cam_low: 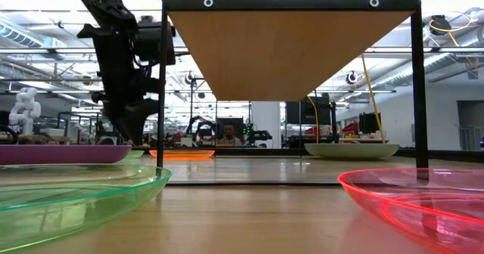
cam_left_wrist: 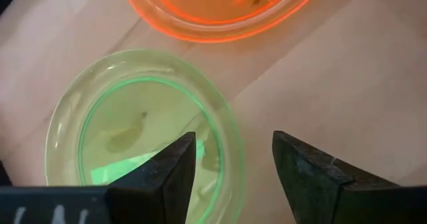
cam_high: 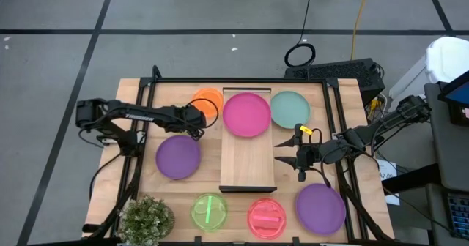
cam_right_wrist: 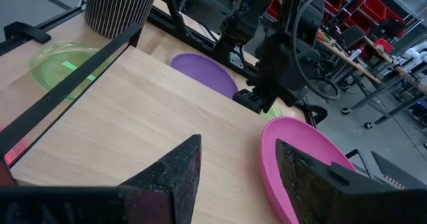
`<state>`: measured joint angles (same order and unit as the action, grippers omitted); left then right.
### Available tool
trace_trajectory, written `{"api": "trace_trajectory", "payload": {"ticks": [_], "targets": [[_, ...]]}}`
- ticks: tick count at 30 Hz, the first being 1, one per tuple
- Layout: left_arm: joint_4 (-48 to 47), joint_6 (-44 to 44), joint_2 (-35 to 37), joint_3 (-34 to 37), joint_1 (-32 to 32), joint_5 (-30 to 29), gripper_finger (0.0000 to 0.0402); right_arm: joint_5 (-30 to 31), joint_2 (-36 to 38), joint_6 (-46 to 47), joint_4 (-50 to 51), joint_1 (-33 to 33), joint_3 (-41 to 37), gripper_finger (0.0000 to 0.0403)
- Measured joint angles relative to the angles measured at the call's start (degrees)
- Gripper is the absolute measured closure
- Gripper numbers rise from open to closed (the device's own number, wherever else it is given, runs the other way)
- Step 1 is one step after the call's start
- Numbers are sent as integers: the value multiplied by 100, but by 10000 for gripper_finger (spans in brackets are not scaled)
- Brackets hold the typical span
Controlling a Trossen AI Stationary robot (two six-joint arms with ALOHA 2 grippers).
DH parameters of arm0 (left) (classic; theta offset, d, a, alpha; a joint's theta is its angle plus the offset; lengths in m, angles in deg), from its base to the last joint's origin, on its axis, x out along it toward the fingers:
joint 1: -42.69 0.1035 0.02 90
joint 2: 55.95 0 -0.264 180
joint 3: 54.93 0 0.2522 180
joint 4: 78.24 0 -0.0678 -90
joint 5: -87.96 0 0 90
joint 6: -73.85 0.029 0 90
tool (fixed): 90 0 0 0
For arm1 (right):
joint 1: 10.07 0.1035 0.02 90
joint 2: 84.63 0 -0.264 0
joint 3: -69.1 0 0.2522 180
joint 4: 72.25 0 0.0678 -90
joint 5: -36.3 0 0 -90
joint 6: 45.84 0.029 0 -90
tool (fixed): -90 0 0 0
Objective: Place and stack plates onto a shelf
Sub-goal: Put the transparent green plate on the shelf
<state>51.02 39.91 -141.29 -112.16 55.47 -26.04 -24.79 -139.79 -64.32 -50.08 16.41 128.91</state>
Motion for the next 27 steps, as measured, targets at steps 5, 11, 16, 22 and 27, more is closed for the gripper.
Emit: {"api": "trace_trajectory", "payload": {"ticks": [5, 11, 16, 22, 27], "targets": [[9, -78, -112, -3, -1, -7, 197, 2, -1, -1, 0, -4, 0, 229], [75, -73, -390, -3, 107, -69, 197, 2, -2, 0, 0, -2, 0, 229], [104, -70, -594, 0, 111, -4, 202, -2, -4, 42, 9, -2, 0, 229], [179, -14, -656, -13, 113, 27, 246, -7, -4, 42, 17, -2, 0, 229], [149, 214, -660, -2, 119, -2, 303, -11, -4, 44, 15, -2, 0, 229]]}}
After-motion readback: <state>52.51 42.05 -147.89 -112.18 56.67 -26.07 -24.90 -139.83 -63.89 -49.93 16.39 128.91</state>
